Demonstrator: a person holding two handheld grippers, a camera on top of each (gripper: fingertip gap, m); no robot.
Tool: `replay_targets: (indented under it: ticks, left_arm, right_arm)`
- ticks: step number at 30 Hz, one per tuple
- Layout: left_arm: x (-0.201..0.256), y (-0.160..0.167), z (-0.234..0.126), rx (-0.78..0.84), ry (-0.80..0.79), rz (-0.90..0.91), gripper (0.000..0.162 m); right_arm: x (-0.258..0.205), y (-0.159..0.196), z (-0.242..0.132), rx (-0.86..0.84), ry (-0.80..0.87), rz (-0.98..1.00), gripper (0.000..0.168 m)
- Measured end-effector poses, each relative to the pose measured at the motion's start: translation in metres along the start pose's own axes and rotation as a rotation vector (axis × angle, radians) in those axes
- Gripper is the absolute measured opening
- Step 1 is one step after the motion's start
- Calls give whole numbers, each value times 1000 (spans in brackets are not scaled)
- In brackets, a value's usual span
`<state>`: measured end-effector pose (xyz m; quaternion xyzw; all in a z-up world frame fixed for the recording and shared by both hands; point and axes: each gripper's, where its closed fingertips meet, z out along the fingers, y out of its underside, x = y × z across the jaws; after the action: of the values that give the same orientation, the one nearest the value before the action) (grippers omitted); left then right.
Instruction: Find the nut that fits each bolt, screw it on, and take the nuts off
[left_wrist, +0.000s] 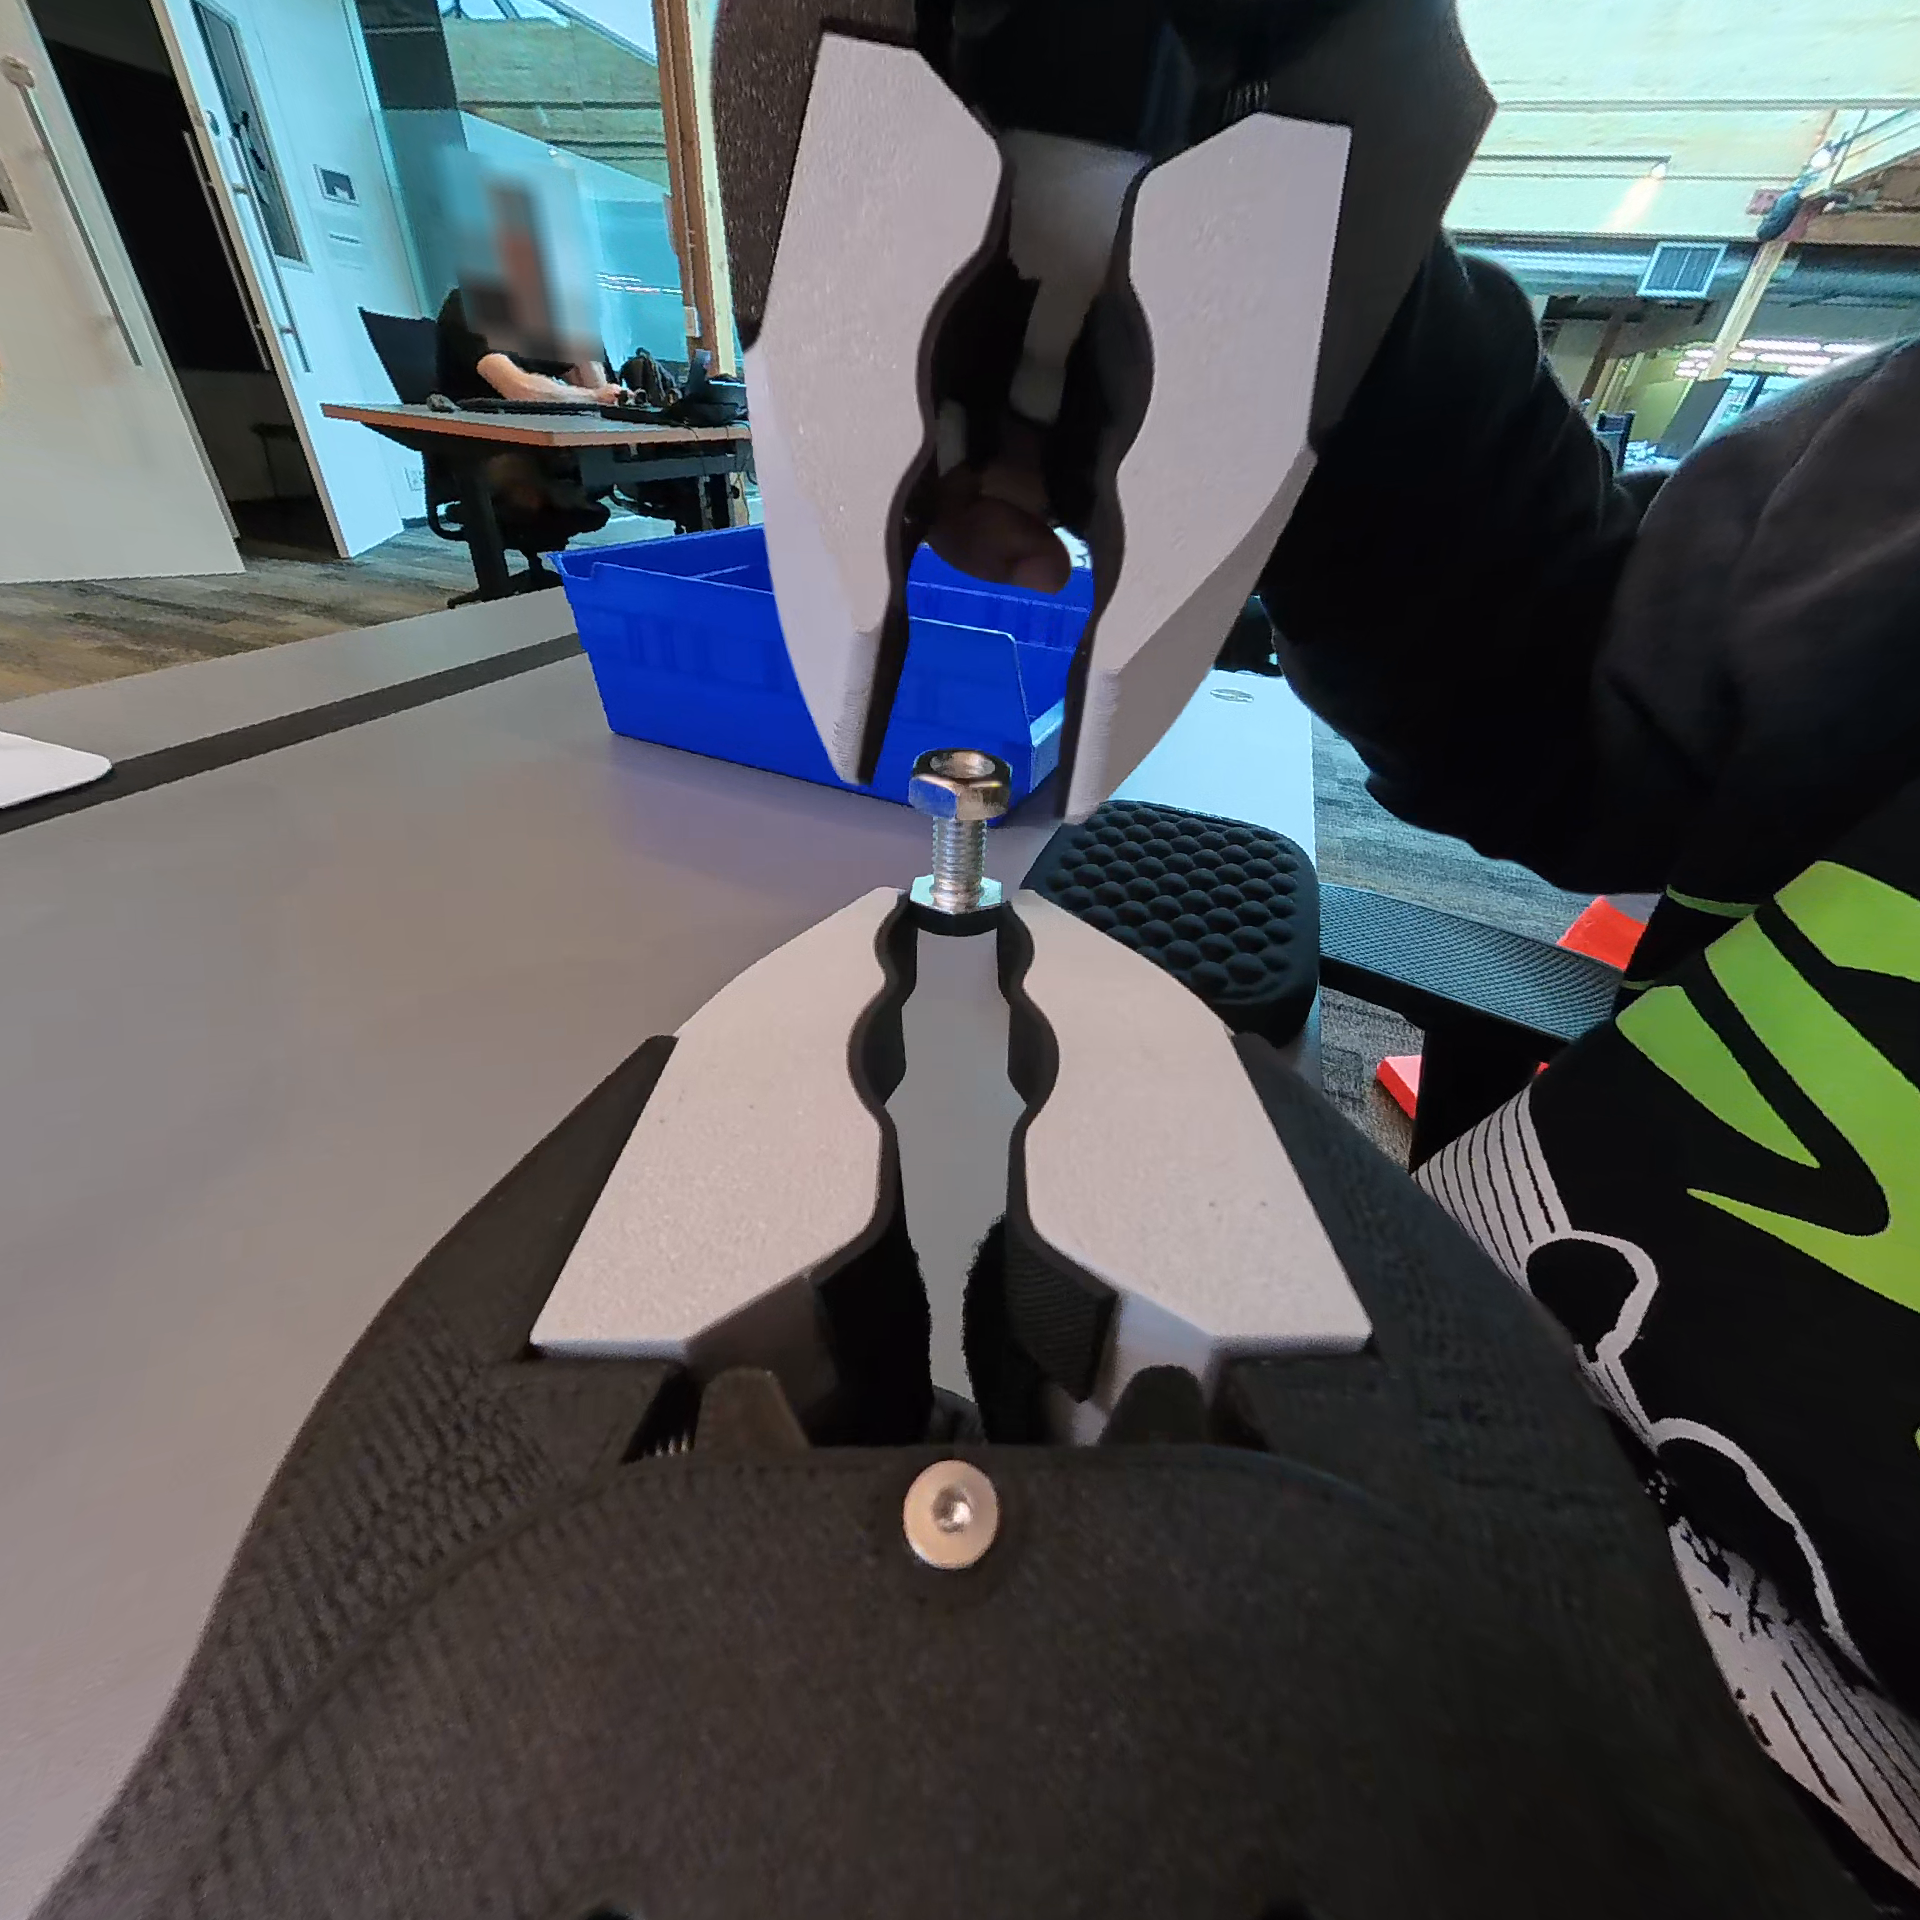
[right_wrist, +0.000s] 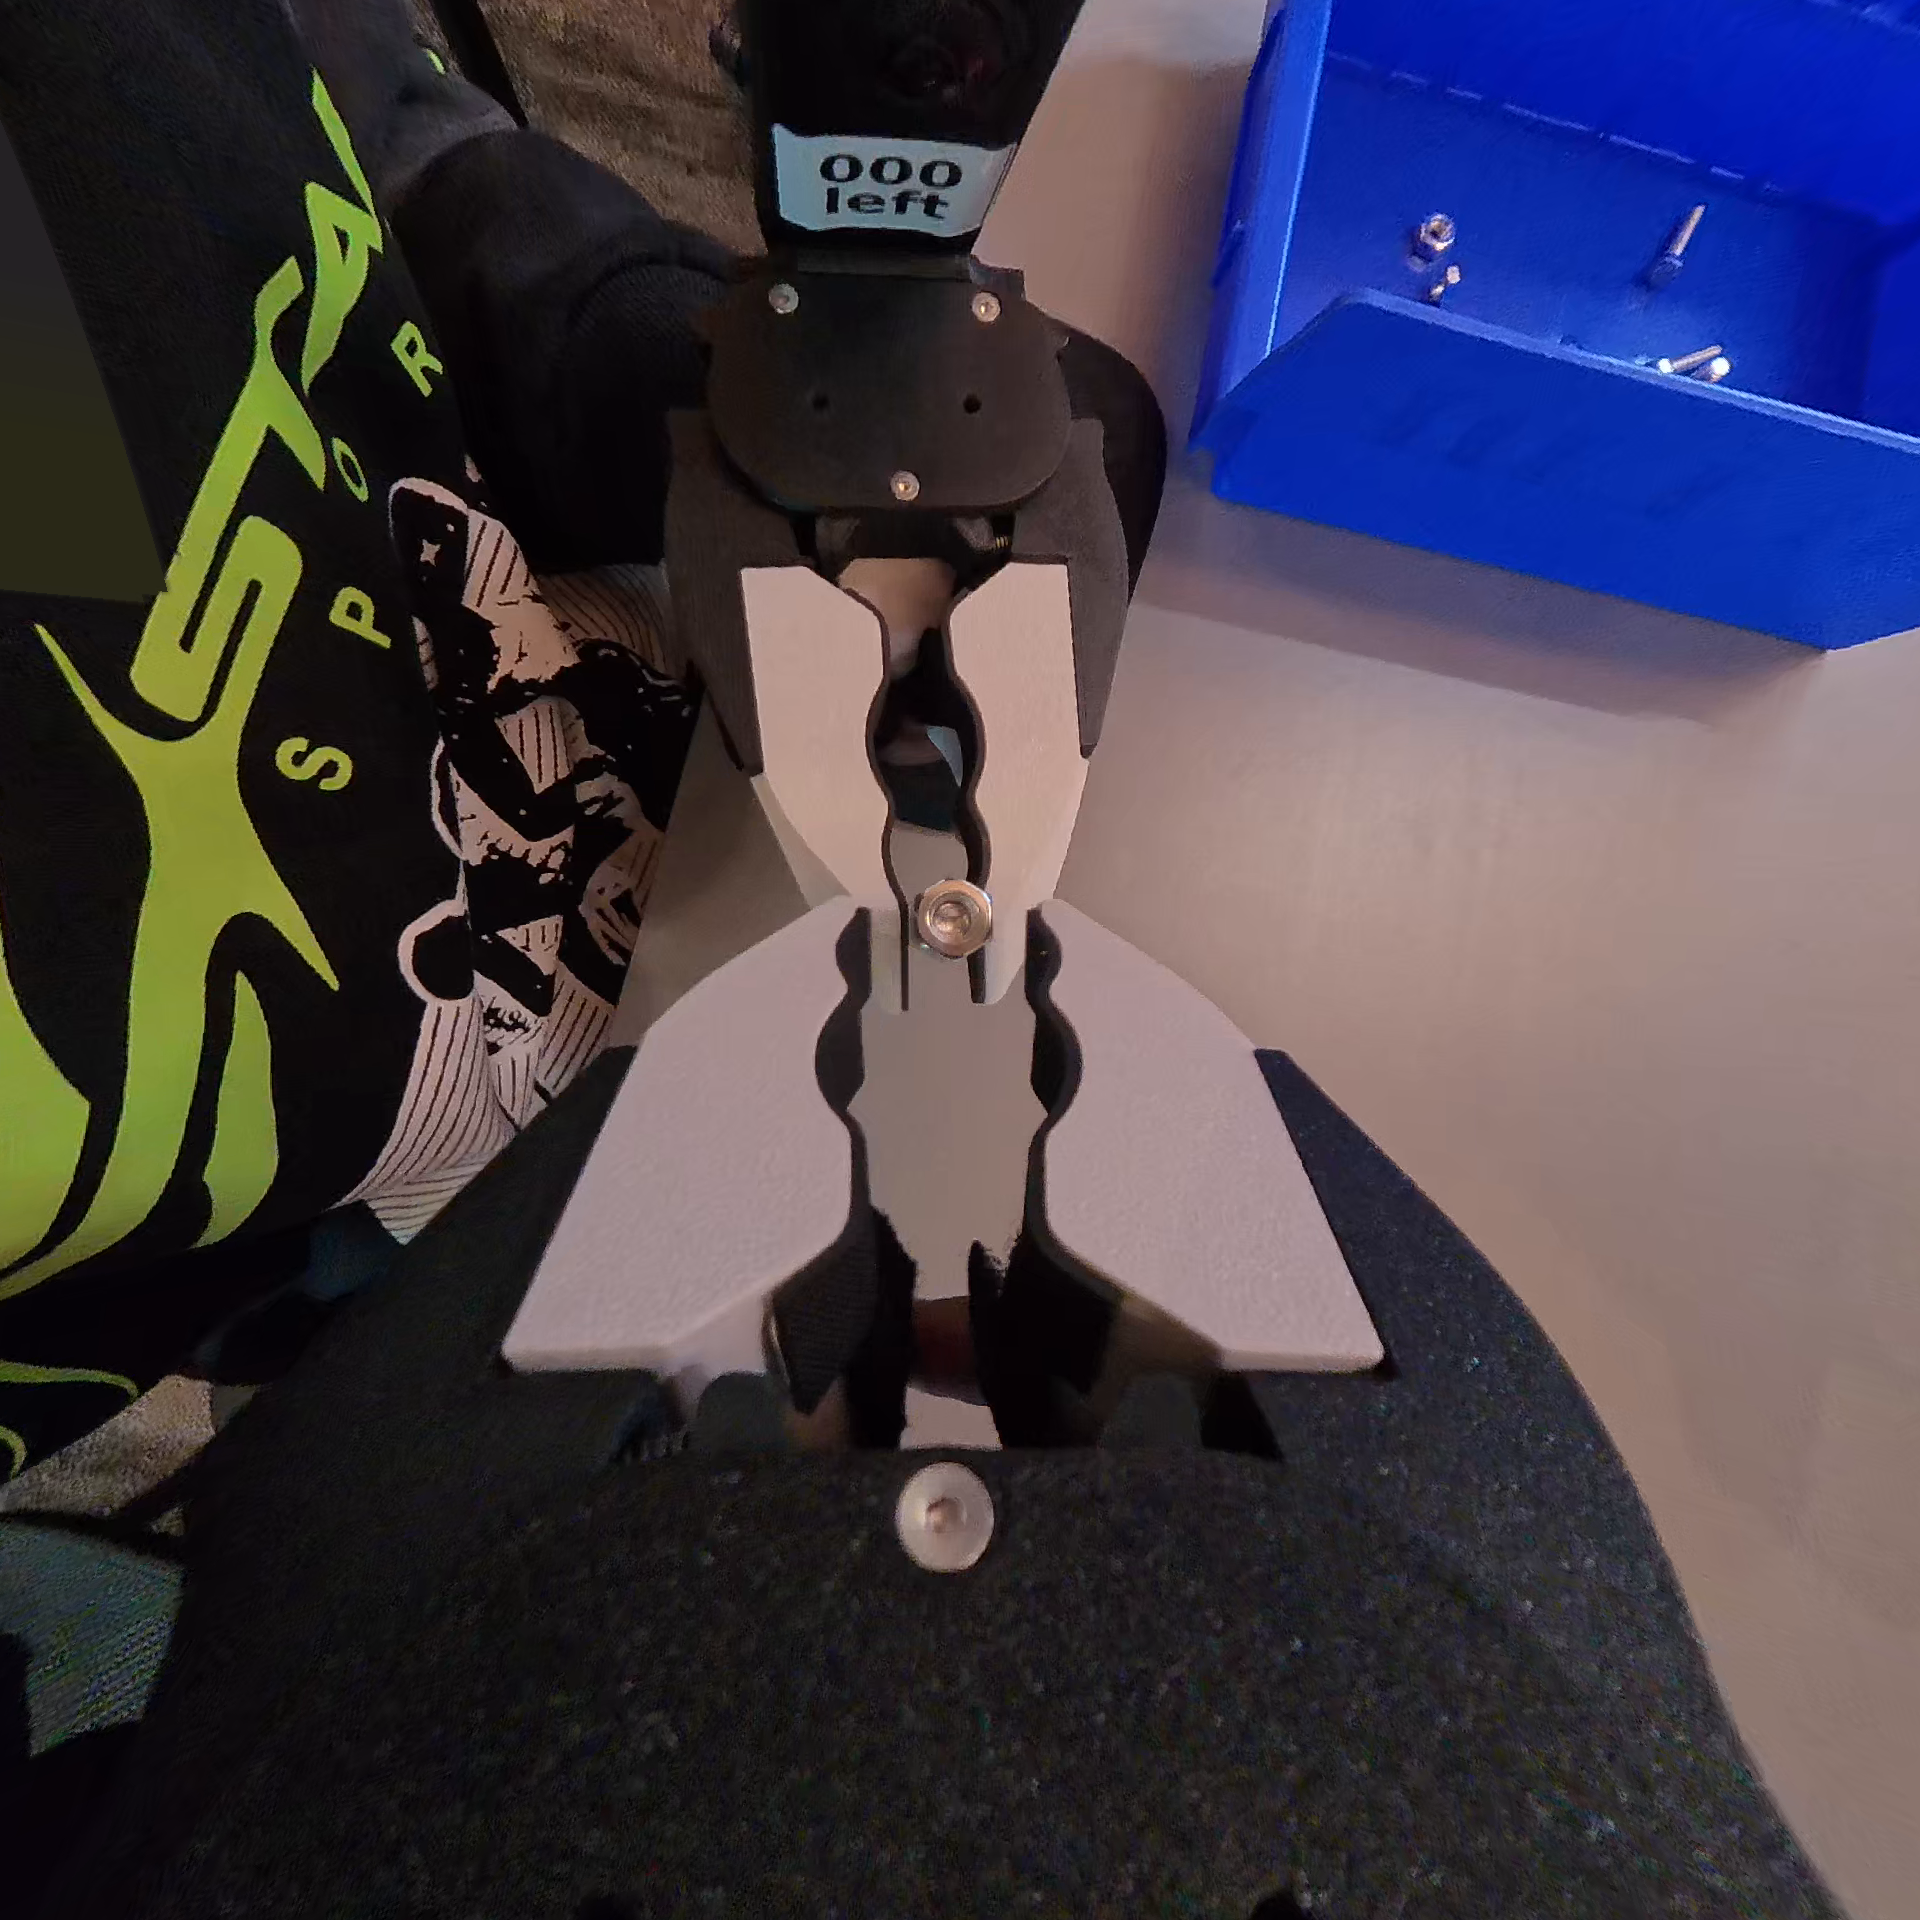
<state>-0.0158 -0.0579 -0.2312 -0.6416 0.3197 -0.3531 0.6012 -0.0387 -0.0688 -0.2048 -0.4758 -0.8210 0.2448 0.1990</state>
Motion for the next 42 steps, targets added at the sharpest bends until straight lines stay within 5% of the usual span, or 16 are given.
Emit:
replay_targets:
  ticks: [5, 9, 13, 30, 42]
  left_arm:
    - [-8, -5, -4, 24, -37, 10, 15]
    - [-18, -7, -6, 40, -69, -1, 15]
    - [-24, -6, -8, 29, -96, 8, 15]
    - [-32, -4, -8, 24, -119, -15, 15]
    - [-33, -2, -6, 4, -130, -9, 15]
  right_arm:
    - [5, -14, -3, 266, 65, 131, 57]
    - [16, -26, -3, 640, 167, 303, 68]
    - [18, -26, 1, 770, 260, 332, 68]
    - [11, -15, 0, 818, 256, 374, 50]
    - [16, -21, 6, 830, 267, 363, 59]
